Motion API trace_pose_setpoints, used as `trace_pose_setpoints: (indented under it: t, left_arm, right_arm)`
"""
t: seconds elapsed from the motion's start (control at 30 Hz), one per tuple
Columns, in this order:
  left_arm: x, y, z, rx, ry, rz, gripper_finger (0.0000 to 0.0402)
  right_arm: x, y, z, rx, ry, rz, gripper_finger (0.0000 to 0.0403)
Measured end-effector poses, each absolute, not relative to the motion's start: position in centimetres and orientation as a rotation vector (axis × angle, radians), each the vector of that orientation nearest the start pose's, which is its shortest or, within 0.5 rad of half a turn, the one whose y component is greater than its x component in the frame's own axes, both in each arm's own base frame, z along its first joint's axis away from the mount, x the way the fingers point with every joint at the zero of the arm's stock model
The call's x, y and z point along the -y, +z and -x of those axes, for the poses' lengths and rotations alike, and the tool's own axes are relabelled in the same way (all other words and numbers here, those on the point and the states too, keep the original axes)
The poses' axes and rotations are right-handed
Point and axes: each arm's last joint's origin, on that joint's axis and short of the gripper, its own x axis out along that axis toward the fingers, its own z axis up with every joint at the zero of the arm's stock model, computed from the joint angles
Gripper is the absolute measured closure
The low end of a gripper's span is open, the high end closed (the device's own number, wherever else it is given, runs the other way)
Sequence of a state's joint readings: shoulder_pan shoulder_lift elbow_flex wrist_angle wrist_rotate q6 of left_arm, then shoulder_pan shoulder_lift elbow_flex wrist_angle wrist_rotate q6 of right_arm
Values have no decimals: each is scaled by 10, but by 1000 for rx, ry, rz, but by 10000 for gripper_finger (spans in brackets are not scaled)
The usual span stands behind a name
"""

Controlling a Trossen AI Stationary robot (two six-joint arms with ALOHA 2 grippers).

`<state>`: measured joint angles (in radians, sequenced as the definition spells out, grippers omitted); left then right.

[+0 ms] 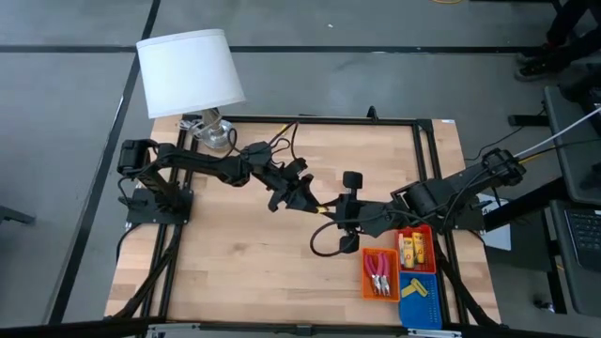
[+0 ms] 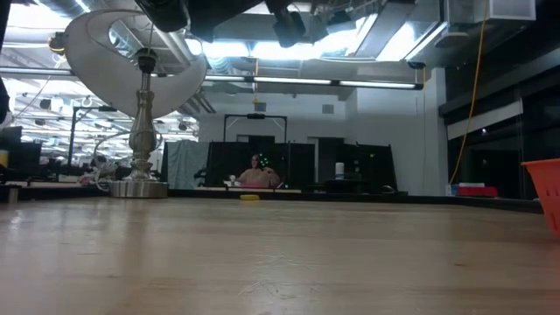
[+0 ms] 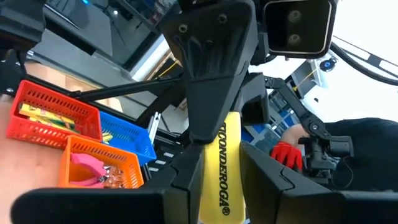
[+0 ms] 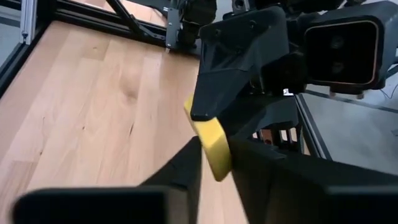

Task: Pick & Place School Supplies
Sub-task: Put the yellow eraser into the blue basket

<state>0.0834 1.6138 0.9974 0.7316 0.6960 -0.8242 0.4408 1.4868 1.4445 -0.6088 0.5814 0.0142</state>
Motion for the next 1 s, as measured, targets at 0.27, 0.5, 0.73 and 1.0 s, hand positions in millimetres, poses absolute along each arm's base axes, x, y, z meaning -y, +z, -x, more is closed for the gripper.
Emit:
trace_pose_setpoints:
  t: [0.27,0.5,0.73,1.0]
  left_arm:
    - [-31,286,-353,-123,-587,702,267]
    - [-63,290,-327,-261,-503,608,232]
    - [-46,306,-285,-412,-429,460,243]
    - [5,331,-232,-488,-95,226,263]
  right_arm:
    - [-120,361,-294,-559,-187,315,373]
    - [-129,355,-286,-613,-152,235,373]
    - [-152,337,-255,-866,-103,-25,373]
    - [-194,319,-207,-1183,-133,-305,373]
